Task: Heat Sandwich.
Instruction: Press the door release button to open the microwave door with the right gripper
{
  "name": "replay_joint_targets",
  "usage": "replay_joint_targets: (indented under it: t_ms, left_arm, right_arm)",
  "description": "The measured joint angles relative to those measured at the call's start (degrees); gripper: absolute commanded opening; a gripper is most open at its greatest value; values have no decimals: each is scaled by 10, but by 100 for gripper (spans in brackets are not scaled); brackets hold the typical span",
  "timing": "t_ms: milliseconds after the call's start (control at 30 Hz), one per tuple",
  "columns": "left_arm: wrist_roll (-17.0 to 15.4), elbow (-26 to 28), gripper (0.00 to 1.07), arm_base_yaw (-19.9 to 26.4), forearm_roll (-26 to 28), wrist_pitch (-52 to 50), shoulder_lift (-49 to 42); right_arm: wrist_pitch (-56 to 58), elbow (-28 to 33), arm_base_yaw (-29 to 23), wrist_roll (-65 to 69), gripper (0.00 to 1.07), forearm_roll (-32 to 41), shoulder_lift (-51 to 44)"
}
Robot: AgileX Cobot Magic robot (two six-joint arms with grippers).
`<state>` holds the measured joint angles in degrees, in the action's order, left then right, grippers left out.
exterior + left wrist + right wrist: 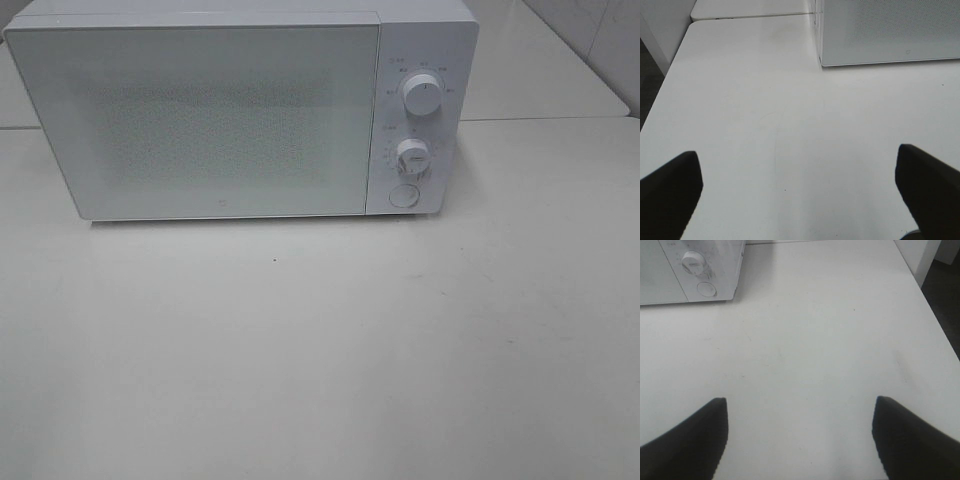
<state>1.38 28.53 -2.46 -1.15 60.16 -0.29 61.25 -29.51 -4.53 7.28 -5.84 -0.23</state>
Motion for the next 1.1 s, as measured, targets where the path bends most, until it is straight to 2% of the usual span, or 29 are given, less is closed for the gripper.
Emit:
replay_joint_targets:
  t_ms: [900,1100]
  left_arm:
    - [0,0,101,0,0,0,0]
    - [0,0,101,0,0,0,0]
  right_arm:
    - [-12,0,0,-1,76,5,0]
    - [-51,-16,0,-1,76,7,37]
